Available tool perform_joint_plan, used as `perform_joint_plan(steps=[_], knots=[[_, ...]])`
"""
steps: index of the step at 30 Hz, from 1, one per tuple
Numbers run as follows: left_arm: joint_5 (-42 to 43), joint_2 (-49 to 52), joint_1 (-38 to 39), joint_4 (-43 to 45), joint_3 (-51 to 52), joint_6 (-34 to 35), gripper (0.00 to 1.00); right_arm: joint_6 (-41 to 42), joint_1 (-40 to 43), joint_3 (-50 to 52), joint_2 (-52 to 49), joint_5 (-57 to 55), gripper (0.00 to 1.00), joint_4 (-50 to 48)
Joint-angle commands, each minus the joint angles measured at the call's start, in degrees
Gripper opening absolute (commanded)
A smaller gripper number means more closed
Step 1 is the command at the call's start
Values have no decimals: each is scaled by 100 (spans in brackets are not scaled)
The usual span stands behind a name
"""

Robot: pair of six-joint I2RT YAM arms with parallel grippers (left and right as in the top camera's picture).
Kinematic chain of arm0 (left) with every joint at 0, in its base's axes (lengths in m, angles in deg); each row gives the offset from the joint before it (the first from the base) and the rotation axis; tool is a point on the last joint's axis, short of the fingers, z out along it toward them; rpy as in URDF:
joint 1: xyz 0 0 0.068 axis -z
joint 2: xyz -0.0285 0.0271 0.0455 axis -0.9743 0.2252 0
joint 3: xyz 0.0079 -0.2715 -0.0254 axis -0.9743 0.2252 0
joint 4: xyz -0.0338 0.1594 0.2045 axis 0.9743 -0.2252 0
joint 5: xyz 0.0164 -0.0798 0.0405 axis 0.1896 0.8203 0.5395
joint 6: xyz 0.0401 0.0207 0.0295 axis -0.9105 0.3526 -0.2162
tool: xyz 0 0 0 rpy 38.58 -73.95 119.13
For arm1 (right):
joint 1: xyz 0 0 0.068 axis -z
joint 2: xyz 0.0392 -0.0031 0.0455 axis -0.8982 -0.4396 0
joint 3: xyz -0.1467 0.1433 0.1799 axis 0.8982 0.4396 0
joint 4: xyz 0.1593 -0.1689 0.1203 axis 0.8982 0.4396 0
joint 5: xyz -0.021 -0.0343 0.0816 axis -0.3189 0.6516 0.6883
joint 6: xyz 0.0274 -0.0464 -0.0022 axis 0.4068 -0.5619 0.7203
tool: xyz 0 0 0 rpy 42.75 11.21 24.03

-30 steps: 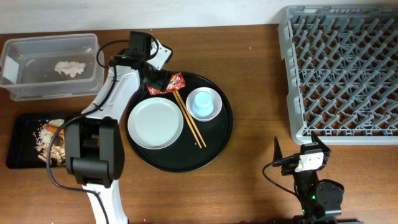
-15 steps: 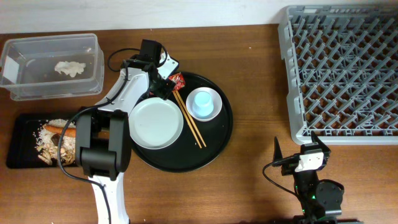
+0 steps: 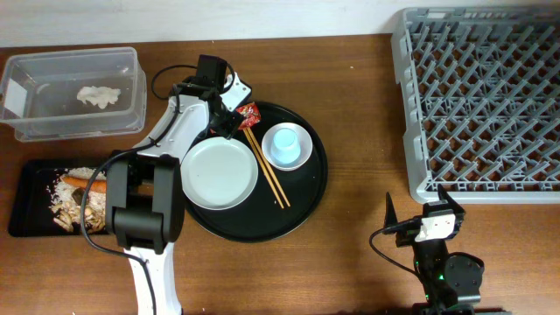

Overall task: Sort waste into correct bins and load items into the dishwasher rack
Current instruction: 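Move the left gripper over the red snack wrapper on the round tray, then slide the left gripper along the tray rim and pinch the red wrapper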

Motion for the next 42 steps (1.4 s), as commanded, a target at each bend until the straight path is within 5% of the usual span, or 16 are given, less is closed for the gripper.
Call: perform_joint_plan(steps=[1, 23, 42], knots=[[-31, 52, 50, -70, 7, -111, 59, 26, 20, 28, 33, -50, 98, 39], [-315, 166, 199, 142, 7, -114, 65, 26, 20, 28, 33, -50, 98, 39], [-785, 448, 507, 212, -4, -111, 49, 26, 20, 28, 33, -50, 98, 39]])
